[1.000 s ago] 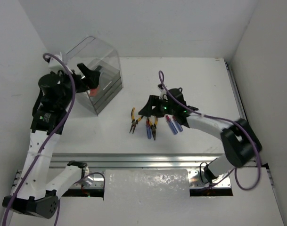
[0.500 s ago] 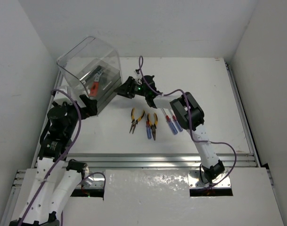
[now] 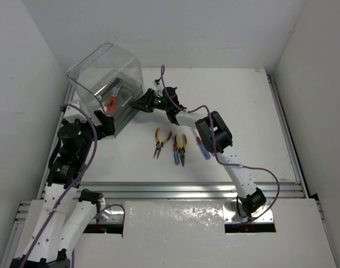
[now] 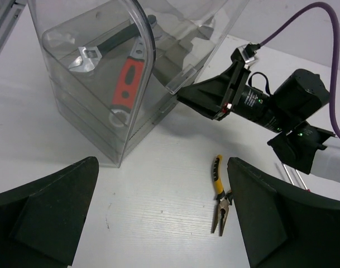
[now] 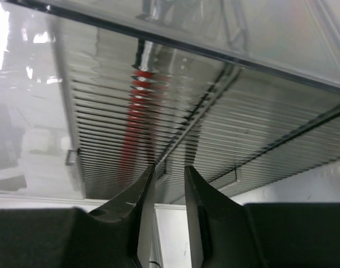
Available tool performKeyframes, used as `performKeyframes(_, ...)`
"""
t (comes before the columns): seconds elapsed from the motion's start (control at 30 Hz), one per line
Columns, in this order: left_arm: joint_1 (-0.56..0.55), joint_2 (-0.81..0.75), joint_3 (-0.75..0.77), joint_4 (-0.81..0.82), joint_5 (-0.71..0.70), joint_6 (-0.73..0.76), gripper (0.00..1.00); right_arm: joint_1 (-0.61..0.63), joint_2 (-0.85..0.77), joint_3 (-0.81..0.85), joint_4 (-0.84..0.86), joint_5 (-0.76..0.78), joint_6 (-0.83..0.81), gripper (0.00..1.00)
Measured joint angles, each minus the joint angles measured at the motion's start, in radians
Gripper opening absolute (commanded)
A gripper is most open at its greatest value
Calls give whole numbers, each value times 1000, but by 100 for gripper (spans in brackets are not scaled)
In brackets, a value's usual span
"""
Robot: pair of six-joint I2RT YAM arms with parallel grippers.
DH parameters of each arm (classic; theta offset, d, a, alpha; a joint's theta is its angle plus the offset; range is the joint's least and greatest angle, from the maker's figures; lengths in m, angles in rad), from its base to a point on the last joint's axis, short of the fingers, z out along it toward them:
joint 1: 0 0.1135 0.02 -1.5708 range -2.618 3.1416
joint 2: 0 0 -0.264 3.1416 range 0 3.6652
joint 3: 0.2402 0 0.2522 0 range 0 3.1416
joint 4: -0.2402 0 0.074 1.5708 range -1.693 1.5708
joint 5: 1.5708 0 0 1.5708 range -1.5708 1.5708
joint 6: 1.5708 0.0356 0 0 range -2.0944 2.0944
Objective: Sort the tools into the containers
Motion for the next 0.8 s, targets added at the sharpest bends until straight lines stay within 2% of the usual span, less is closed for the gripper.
performKeyframes(0.07,0,2,0,-1,2,0,98,0,11,13,-4,-12,9,18)
performKeyframes(0.13,0,2,0,0,5,0,98,-1,16,30,-5,-24,14,4)
performKeyframes(0.27,0,2,0,0,10,0,98,0,21,39,-10,-22,35,0)
performKeyframes(0.43,0,-1,0,1,19,0,98,0,14,-3,43,-17,46,0)
performKeyframes(0.8,0,-5,0,1,24,0,98,-37,-200,-452,270,-28,74,0)
